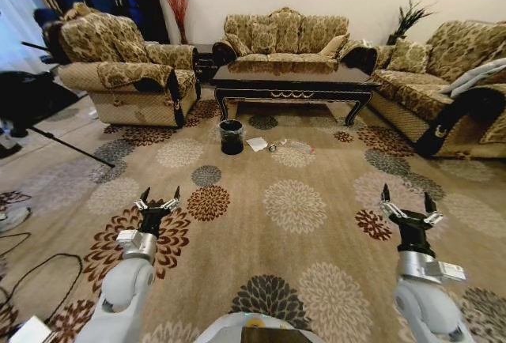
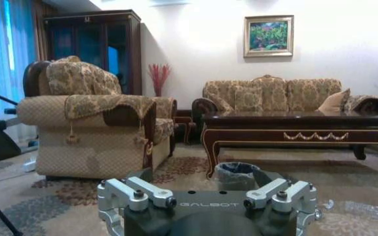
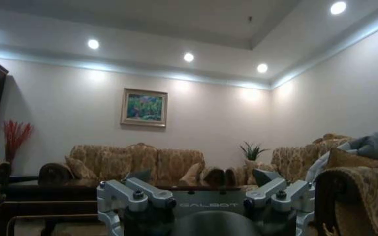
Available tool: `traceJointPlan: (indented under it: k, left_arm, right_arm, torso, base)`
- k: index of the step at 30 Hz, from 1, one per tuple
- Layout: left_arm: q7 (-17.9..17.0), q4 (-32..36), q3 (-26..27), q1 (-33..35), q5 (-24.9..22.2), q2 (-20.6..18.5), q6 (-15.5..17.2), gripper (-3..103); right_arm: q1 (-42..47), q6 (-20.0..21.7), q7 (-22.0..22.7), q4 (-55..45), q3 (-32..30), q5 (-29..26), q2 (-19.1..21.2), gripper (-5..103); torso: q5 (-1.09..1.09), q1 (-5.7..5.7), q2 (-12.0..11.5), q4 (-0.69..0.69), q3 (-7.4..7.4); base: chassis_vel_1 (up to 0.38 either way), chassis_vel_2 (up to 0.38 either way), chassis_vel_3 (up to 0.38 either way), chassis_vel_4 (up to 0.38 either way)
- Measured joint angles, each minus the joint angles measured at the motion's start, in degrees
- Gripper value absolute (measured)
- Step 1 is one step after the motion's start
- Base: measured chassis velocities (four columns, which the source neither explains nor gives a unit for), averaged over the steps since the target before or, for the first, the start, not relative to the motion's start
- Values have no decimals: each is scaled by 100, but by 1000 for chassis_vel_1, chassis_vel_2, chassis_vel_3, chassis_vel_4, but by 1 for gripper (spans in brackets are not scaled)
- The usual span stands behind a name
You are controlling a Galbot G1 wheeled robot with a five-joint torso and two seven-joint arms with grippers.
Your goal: Move to the front of the table and pick up the trash from the floor, then place it into the trash bin.
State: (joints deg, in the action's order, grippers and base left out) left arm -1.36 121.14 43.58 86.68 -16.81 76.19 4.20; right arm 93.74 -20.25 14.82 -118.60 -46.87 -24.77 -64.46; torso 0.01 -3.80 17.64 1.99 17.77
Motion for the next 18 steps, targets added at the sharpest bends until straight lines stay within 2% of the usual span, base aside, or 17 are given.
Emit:
traceJointPlan:
  k: [13,18]
  left_arm:
    - [16,16,-23,1,44,28,5,100]
    - [-20,346,66,5,-174,-16,65,100]
  right_arm:
    - [19,-13,-14,-45,-16,22,2,100]
    - [37,-16,-13,-163,-70,26,-4,100]
  torso:
    - [-1,94,-277,0,-178]
    - [0,133,-390,0,-255]
  base:
    - [0,0,0,0]
    - [0,0,0,0]
